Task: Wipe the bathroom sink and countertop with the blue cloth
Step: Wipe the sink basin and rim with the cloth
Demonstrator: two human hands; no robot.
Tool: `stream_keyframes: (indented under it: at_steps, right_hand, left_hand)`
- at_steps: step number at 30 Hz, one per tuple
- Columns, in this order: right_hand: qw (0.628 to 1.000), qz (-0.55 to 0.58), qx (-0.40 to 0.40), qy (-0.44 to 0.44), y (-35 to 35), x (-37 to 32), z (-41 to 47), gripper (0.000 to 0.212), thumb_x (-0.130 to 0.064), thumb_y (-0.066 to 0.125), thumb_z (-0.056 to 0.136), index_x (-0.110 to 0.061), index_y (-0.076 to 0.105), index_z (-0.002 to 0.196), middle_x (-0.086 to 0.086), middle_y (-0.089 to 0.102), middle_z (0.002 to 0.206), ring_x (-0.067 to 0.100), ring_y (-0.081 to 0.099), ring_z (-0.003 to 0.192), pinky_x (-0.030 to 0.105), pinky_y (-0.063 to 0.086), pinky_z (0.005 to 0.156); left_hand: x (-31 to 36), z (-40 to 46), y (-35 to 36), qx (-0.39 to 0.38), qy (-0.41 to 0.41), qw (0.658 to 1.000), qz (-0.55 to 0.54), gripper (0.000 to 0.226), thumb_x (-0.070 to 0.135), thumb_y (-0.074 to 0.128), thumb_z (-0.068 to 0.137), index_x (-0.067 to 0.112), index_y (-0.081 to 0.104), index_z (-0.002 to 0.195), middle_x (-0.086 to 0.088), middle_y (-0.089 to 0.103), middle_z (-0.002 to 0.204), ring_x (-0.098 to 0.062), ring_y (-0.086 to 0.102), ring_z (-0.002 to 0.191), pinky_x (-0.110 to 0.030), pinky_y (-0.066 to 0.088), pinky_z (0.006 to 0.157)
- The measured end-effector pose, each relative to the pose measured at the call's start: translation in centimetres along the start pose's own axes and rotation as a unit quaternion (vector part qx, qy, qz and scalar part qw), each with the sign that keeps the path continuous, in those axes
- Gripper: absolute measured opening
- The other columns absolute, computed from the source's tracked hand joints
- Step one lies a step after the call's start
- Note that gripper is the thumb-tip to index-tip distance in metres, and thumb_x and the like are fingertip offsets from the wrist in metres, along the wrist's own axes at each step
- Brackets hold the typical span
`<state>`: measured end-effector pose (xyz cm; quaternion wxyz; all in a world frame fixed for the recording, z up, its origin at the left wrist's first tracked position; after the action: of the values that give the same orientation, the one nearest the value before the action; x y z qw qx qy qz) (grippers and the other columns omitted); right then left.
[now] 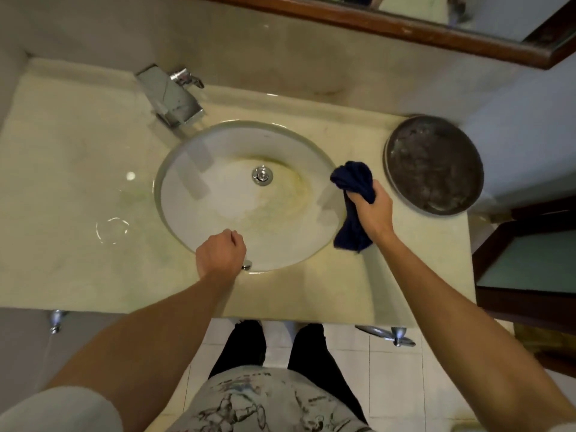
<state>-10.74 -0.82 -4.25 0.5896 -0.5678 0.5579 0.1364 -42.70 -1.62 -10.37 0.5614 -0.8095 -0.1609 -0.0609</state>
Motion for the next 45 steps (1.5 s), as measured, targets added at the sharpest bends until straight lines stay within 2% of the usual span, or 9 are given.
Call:
stream_keyframes:
  at_steps: [3,5,10,14,23,31,37,40,45]
  right_hand:
    - [0.993,-0.003,-0.025,-0.119,0.8,-5.2,3.7,0.027,-0.025,0.067,0.093,-0.029,0.061,0.120,-0.012,0.068,0.109,0.001,0.064,0.098,0.019,0.050,0.080]
    - [0.966,-0.086,-0.028,-0.241,1.9,-8.5,6.8,0.034,-0.023,0.065,0.091,-0.024,0.060,0.125,-0.005,0.066,0.114,0.009,0.062,0.098,0.025,0.049,0.079]
    - [0.771,-0.344,-0.031,-0.535,8.2,-12.8,14.1,0.038,-0.015,0.073,0.084,-0.012,0.062,0.120,0.013,0.061,0.110,0.032,0.056,0.096,0.042,0.044,0.079]
    - [0.693,-0.433,-0.143,-0.558,14.0,-11.9,18.3,0.044,-0.004,0.070,0.085,-0.012,0.061,0.127,0.015,0.059,0.123,0.036,0.056,0.109,0.046,0.045,0.087]
    - [0.717,-0.454,-0.205,-0.488,10.2,-9.9,20.3,0.050,-0.015,0.065,0.087,-0.015,0.054,0.136,0.013,0.051,0.132,0.035,0.047,0.119,0.047,0.044,0.086]
    - [0.757,-0.516,-0.149,-0.373,2.2,-6.5,21.6,0.049,-0.018,0.069,0.090,-0.011,0.056,0.137,0.024,0.054,0.122,0.046,0.054,0.107,0.052,0.052,0.078]
    - [0.773,-0.530,-0.144,-0.319,0.8,-5.1,18.4,0.056,-0.043,0.068,0.091,-0.012,0.053,0.135,0.021,0.056,0.110,0.044,0.062,0.086,0.044,0.048,0.069]
    - [0.764,-0.537,-0.146,-0.327,0.4,-4.4,15.9,0.064,-0.061,0.054,0.089,-0.013,0.053,0.132,0.018,0.059,0.105,0.042,0.064,0.078,0.039,0.043,0.064]
    - [0.786,-0.516,-0.154,-0.303,0.0,-1.5,9.9,0.058,-0.057,0.044,0.080,-0.019,0.051,0.123,0.011,0.058,0.100,0.041,0.064,0.072,0.041,0.051,0.063]
  left_hand:
    - [0.0,-0.2,0.0,0.003,-0.010,1.000,-0.008,0.039,0.029,0.038,0.101,0.011,0.061,0.075,-0.009,0.063,0.068,-0.034,0.061,0.067,-0.039,0.051,0.067]
    - [0.1,-0.1,-0.1,0.005,-0.014,1.000,-0.010,0.037,0.028,0.041,0.100,0.012,0.058,0.071,-0.009,0.062,0.065,-0.034,0.059,0.064,-0.038,0.050,0.064]
    - [0.0,0.2,0.1,-0.013,-0.025,1.000,0.010,0.039,0.033,0.038,0.101,0.017,0.051,0.067,0.001,0.055,0.059,-0.025,0.057,0.057,-0.035,0.052,0.062]
    - [-0.3,0.3,0.5,-0.010,-0.034,0.999,0.006,0.040,0.037,0.039,0.102,0.021,0.051,0.068,0.005,0.054,0.056,-0.017,0.056,0.053,-0.030,0.046,0.056]
    - [-0.2,0.1,0.2,0.004,-0.021,1.000,0.011,0.039,0.034,0.041,0.103,0.017,0.054,0.070,0.001,0.054,0.058,-0.024,0.054,0.054,-0.031,0.035,0.056]
    - [-0.1,0.1,0.4,0.007,-0.024,1.000,-0.011,0.039,0.031,0.044,0.102,0.018,0.049,0.066,-0.003,0.058,0.058,-0.029,0.058,0.055,-0.036,0.050,0.058]
    - [-0.1,0.3,0.6,0.031,-0.005,0.999,-0.007,0.039,0.030,0.042,0.102,0.017,0.045,0.066,-0.008,0.061,0.063,-0.031,0.051,0.057,-0.034,0.038,0.057]
    - [-0.1,0.3,0.6,0.043,0.000,0.999,-0.007,0.039,0.029,0.041,0.102,0.015,0.052,0.068,-0.011,0.064,0.067,-0.032,0.050,0.059,-0.034,0.033,0.058]
    - [-0.2,0.2,0.7,0.044,0.003,0.999,-0.005,0.037,0.029,0.038,0.103,0.016,0.052,0.072,-0.012,0.067,0.072,-0.031,0.047,0.061,-0.035,0.032,0.060]
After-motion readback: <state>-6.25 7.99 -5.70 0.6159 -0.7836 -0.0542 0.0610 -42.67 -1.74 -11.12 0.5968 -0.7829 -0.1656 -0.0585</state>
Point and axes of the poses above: each hand's wrist, its own z-axis towards the middle knuckle, its own y-axis out of the palm, x = y × z, the point moved 1 cm from there along z, towards the middle knuckle
